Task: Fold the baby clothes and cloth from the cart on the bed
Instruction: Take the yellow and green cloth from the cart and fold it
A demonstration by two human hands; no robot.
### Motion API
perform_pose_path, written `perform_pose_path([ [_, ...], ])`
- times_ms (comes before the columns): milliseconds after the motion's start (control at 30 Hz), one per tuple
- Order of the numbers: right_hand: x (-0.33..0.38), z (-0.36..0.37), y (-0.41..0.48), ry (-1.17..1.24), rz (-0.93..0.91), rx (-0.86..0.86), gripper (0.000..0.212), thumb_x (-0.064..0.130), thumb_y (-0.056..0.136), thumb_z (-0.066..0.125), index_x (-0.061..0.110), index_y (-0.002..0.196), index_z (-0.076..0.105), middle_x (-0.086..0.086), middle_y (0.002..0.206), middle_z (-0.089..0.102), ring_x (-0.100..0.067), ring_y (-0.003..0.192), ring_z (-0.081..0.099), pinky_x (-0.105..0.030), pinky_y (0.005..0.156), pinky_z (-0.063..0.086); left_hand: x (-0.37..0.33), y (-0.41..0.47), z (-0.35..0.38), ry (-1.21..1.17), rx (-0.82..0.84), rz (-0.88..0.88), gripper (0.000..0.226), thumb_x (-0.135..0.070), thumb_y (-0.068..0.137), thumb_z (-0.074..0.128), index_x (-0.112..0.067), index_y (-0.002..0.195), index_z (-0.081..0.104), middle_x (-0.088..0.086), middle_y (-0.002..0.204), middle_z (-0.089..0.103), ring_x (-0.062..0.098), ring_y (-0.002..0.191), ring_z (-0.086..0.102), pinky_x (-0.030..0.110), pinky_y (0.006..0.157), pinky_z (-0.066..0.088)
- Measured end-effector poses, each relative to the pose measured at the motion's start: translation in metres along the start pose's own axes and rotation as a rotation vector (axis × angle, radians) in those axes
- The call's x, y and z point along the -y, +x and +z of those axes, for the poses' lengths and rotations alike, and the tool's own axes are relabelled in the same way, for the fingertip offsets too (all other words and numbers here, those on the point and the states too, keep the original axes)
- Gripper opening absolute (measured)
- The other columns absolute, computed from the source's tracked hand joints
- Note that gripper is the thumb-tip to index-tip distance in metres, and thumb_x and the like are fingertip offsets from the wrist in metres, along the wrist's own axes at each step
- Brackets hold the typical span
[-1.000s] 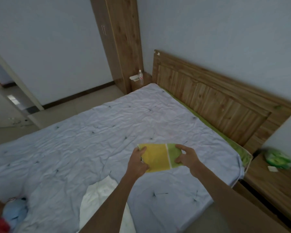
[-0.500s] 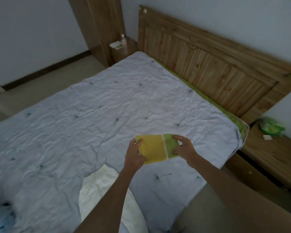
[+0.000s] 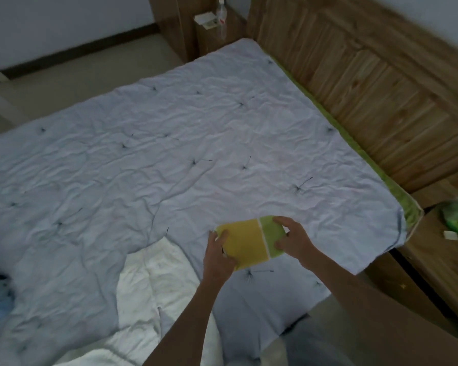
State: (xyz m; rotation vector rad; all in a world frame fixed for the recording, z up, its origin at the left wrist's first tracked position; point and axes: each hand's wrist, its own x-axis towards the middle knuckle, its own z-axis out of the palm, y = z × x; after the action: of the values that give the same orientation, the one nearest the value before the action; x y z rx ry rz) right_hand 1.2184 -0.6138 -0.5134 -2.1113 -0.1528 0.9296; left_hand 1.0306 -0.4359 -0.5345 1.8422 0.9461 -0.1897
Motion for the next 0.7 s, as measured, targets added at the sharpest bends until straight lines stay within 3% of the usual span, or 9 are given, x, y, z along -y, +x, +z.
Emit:
perform_pose_path([
  [100, -0.008, 0.004, 0.021, -0.059, 0.007, 0.064, 0.082, -0.018, 0.072, 0.070, 0.019, 0.145, 0.060, -0.001, 0.148, 0.051, -0.026, 0.130, 0.052, -0.029, 0.085, 0.050, 0.016, 0.009, 0.017, -0.054, -0.024, -0.061, 0.099, -0.019, 0.065, 0.072, -0.032, 0.159, 0.046, 0.007, 0.167, 0.032, 0.030, 0.146, 0.046, 0.049, 0.110, 0.051],
  [200, -0.017, 0.011, 0.047, -0.095, -0.003, 0.131, 0.082, -0.019, 0.073, 0.068, 0.016, 0.146, 0.059, -0.002, 0.149, 0.052, -0.029, 0.131, 0.054, -0.033, 0.089, 0.052, 0.024, 0.016, 0.029, -0.063, -0.069, -0.118, 0.100, -0.025, 0.061, 0.067, -0.031, 0.159, 0.048, 0.005, 0.165, 0.034, 0.027, 0.136, 0.055, 0.038, 0.102, 0.053],
  [300, -0.027, 0.024, 0.078, -0.138, -0.030, 0.193, 0.083, -0.020, 0.073, 0.067, 0.015, 0.148, 0.056, 0.003, 0.147, 0.049, -0.029, 0.137, 0.051, -0.046, 0.105, 0.053, 0.032, 0.034, 0.040, -0.061, -0.105, -0.169, 0.096, -0.016, 0.066, 0.074, -0.026, 0.159, 0.049, 0.004, 0.163, 0.035, 0.027, 0.130, 0.057, 0.031, 0.095, 0.050],
  [367, -0.032, 0.033, 0.100, -0.157, -0.052, 0.216, 0.084, -0.020, 0.075, 0.063, 0.015, 0.150, 0.054, 0.003, 0.149, 0.048, -0.025, 0.140, 0.049, -0.045, 0.112, 0.049, 0.038, 0.051, 0.047, -0.075, -0.130, -0.193, 0.094, -0.007, 0.070, 0.076, -0.027, 0.158, 0.049, -0.001, 0.160, 0.036, 0.024, 0.126, 0.059, 0.031, 0.091, 0.050],
  [467, -0.047, 0.052, 0.135, -0.184, -0.102, 0.235, 0.083, -0.017, 0.075, 0.057, 0.015, 0.152, 0.052, 0.002, 0.154, 0.048, -0.020, 0.140, 0.048, -0.046, 0.116, 0.045, 0.053, 0.081, 0.058, -0.067, -0.194, -0.228, 0.095, -0.003, 0.070, 0.071, -0.031, 0.158, 0.049, -0.009, 0.158, 0.037, 0.016, 0.117, 0.060, 0.031, 0.085, 0.053],
  [600, -0.081, 0.077, 0.182, -0.207, -0.210, 0.246, 0.085, 0.012, 0.070, 0.056, 0.018, 0.154, 0.051, 0.007, 0.157, 0.047, -0.013, 0.142, 0.048, -0.047, 0.117, 0.045, 0.080, 0.118, 0.077, -0.080, -0.296, -0.231, 0.094, 0.002, 0.073, 0.068, -0.032, 0.159, 0.049, -0.012, 0.162, 0.035, 0.004, 0.110, 0.056, 0.025, 0.086, 0.052],
  [700, -0.107, 0.093, 0.212, -0.249, -0.296, 0.255, 0.089, 0.014, 0.067, 0.051, 0.018, 0.156, 0.050, 0.008, 0.160, 0.045, -0.012, 0.145, 0.046, -0.047, 0.118, 0.045, 0.106, 0.141, 0.094, -0.076, -0.350, -0.237, 0.093, 0.006, 0.076, 0.069, -0.033, 0.158, 0.049, -0.012, 0.163, 0.034, 0.005, 0.108, 0.058, 0.026, 0.086, 0.056],
])
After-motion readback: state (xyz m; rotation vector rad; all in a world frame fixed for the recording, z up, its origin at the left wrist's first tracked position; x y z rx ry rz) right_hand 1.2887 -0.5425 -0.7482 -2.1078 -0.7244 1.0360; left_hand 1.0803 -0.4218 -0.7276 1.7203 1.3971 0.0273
